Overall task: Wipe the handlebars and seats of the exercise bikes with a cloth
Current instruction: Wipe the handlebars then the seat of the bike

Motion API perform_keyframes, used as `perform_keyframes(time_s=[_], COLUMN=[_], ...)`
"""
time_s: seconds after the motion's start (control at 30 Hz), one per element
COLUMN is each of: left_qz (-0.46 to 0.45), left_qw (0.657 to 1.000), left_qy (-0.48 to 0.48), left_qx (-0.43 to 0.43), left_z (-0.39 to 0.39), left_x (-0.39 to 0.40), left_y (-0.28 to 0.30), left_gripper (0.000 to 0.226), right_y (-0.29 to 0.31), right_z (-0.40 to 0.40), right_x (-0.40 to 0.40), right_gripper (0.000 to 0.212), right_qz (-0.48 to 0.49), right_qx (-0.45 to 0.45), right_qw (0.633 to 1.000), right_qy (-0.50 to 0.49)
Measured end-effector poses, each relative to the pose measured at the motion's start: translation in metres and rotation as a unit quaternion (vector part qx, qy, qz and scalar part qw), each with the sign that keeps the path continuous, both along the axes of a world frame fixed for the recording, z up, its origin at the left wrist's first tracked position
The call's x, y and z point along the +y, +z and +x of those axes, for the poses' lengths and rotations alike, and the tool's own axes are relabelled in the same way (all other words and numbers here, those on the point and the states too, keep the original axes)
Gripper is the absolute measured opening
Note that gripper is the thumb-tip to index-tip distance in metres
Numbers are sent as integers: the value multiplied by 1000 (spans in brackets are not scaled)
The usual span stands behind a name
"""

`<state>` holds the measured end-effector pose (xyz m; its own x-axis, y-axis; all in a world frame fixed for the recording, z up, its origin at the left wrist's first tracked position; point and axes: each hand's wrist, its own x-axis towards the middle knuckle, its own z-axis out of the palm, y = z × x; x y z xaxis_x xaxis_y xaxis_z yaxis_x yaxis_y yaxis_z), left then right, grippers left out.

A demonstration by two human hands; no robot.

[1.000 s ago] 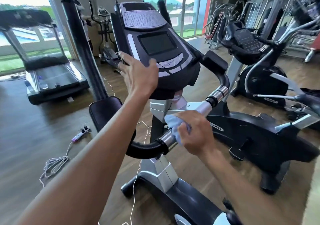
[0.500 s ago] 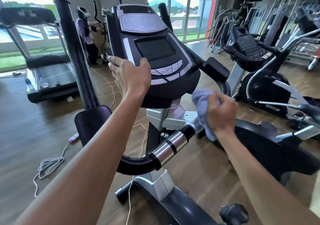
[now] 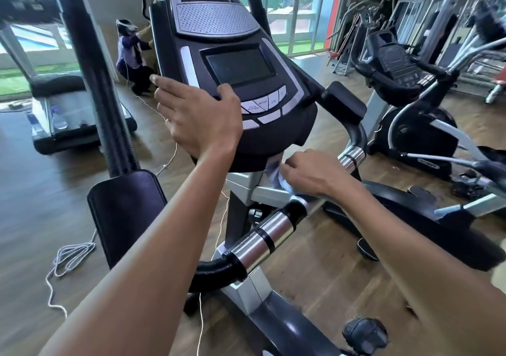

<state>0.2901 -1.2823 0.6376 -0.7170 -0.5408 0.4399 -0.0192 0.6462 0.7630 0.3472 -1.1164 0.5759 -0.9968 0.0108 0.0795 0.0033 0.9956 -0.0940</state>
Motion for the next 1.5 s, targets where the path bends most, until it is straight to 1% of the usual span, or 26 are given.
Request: perform_keyframes(time_s=[0.07,0.13,0.23,0.3,0.33,0.4,0.5,0.53,0.6,0.63,0.7,0.73,0.87,0.9,0.97,1.03,1.07,1.1,1.2,1.23,1.27,1.3,1.37,1.4,1.43,1.5], left_qz=[-1,3,0,-9,-11,-16,-31,-34,-35,-33,-19,-13,18,24,25,-19,-50,-79,-147,-159,-158,-142,-50,20,98,250], left_qw=[1000,1000,1000,999,999,999,999,999,997,996,994,992,978,973,962,956,958,962,959,958,961,966,981,985,981,947], left_qy=[-9,-20,-26,-30,-34,-38,-32,-39,-67,-80,-97,-108,-176,-201,-241,-254,-251,-247,-234,-222,-208,-196,-173,-165,-166,-188], left_qx=[6,6,3,13,18,20,6,1,-9,-20,-51,-69,-109,-114,-127,-145,-129,-90,60,84,94,96,75,34,-16,-66], left_z=[0,-1,1,3,4,5,5,7,8,9,10,12,13,14,19,30,36,44,72,78,83,88,94,92,89,82], left_x=[-2,-2,-3,-6,-7,-8,-6,-6,-6,-6,-9,-11,-23,-27,-37,-52,-60,-71,-108,-121,-133,-142,-150,-151,-151,-151], left_y=[-2,-1,-1,-4,-5,-7,-6,-6,-5,-3,2,4,12,13,16,17,16,16,8,2,-6,-14,-31,-36,-39,-39], left_gripper=[100,101,101,99,98,99,103,105,107,110,115,117,119,118,115,106,98,84,46,40,37,37,43,46,50,51], right_y=[-9,-17,-11,-9,-13,-31,-62,-61,-42,-34,-32,-34,-47,-43,-28,-26,-27,-27,-26,-25,-27,-30,-37,-33,-21,-3], right_z=[30,59,35,17,20,48,91,86,61,49,43,51,81,72,49,42,47,56,98,110,121,128,133,127,120,98], right_x=[3,4,7,-2,-8,-17,-18,-10,4,10,4,-7,-25,-15,5,5,-1,-10,-46,-64,-86,-108,-144,-150,-154,-149], right_gripper=[42,49,46,41,40,34,40,39,29,29,36,36,26,26,30,33,32,32,39,40,35,30,31,35,38,42], right_qz=[-1,-66,-146,-131,-112,-131,-235,-269,-351,-361,-309,-297,-293,-280,-273,-280,-293,-334,-548,-572,-559,-483,-220,-111,-65,-59], right_qx=[77,113,94,98,119,210,301,302,291,280,278,280,273,255,216,219,235,258,271,253,241,237,222,205,165,41], right_qw=[995,987,985,984,983,968,918,908,889,890,909,912,908,917,934,933,926,906,791,779,791,837,942,965,976,982], right_qy=[61,90,13,-69,-85,-23,111,113,39,-10,-41,-28,123,128,85,47,34,26,24,41,63,95,123,117,129,174])
